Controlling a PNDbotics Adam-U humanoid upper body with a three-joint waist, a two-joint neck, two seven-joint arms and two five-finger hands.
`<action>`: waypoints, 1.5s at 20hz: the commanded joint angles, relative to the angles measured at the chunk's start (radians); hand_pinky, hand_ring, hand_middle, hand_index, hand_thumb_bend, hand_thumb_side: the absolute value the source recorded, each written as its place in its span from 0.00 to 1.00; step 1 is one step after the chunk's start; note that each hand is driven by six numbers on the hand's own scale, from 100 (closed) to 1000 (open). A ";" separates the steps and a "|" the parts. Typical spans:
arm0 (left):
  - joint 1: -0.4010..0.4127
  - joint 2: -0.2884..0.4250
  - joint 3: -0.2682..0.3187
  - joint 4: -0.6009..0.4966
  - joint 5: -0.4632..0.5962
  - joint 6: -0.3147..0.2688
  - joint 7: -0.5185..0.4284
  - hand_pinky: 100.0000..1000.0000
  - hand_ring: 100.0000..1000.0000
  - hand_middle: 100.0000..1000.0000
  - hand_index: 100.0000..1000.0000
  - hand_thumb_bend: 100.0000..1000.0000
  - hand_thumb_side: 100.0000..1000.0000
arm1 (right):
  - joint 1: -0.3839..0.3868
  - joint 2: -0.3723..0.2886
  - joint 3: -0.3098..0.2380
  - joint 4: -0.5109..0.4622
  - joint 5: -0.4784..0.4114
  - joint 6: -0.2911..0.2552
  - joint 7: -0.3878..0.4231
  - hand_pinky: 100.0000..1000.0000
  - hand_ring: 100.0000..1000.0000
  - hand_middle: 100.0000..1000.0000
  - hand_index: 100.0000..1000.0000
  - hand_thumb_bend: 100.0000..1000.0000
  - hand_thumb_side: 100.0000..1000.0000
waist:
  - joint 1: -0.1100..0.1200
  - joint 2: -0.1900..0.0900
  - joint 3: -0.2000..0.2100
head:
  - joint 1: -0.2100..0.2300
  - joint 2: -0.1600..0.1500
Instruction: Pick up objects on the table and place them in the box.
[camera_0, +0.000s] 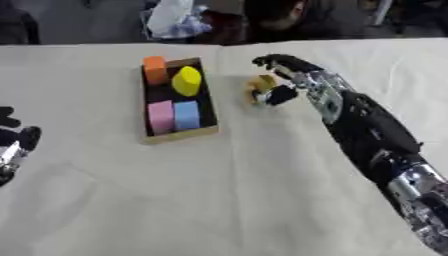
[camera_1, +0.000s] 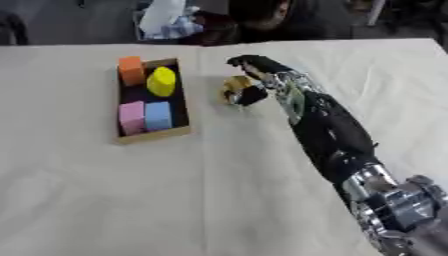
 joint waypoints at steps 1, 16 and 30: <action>-0.004 0.006 0.011 -0.012 0.000 -0.001 0.001 0.60 0.51 0.53 0.71 0.52 0.35 | -0.028 -0.018 -0.008 -0.006 0.047 -0.007 0.007 0.81 0.81 0.71 0.82 0.12 0.17 | 0.007 -0.001 0.001 | 0.000 -0.012; -0.011 0.000 0.007 -0.013 0.004 -0.002 -0.001 0.59 0.51 0.53 0.71 0.52 0.34 | -0.077 -0.003 0.007 -0.118 -0.002 -0.026 -0.163 0.73 0.68 0.40 0.52 0.00 0.00 | 0.006 0.000 0.020 | -0.004 -0.017; -0.023 -0.012 -0.018 -0.011 0.010 -0.010 -0.034 0.60 0.51 0.53 0.71 0.52 0.35 | -0.130 0.092 0.051 -0.189 -0.072 -0.022 -0.135 0.74 0.69 0.43 0.55 0.00 0.00 | 0.002 0.016 0.125 | -0.044 -0.027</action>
